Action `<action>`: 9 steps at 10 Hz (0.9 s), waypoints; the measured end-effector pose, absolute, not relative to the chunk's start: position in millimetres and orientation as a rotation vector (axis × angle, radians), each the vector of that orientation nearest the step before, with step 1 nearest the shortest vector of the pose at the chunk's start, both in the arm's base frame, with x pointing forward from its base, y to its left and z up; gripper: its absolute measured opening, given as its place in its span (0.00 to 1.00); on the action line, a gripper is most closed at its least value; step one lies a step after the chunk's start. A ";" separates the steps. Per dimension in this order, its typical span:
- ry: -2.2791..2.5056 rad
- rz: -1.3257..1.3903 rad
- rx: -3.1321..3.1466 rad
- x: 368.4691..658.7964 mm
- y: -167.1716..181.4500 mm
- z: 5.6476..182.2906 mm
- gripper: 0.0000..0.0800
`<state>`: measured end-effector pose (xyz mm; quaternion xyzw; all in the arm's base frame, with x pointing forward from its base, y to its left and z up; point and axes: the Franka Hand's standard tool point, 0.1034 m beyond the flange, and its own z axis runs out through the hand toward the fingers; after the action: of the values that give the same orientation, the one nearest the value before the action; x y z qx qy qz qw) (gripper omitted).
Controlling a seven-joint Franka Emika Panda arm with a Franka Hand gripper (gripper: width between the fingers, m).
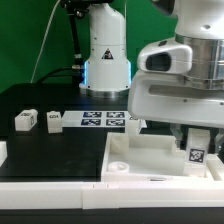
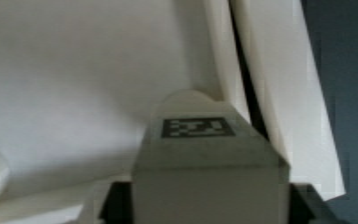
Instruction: Assemble one leg
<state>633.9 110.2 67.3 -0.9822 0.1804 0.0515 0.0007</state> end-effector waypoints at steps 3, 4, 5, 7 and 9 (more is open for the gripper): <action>0.989 0.174 -3.043 630.1 102.6 69.7 0.37; 1.142 0.174 -3.013 628.7 97.2 70.0 0.38; 1.251 0.188 -2.999 625.1 92.9 70.4 0.38; 1.286 0.186 -2.997 624.3 89.0 70.0 0.38; 1.285 0.187 -2.997 624.2 89.9 69.4 0.75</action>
Offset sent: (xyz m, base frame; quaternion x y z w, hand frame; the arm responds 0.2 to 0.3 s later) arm -0.0024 0.0024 0.0019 -0.0081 -0.0005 0.2725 0.9621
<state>624.2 89.9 69.4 -0.9158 0.3927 0.0570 -0.0621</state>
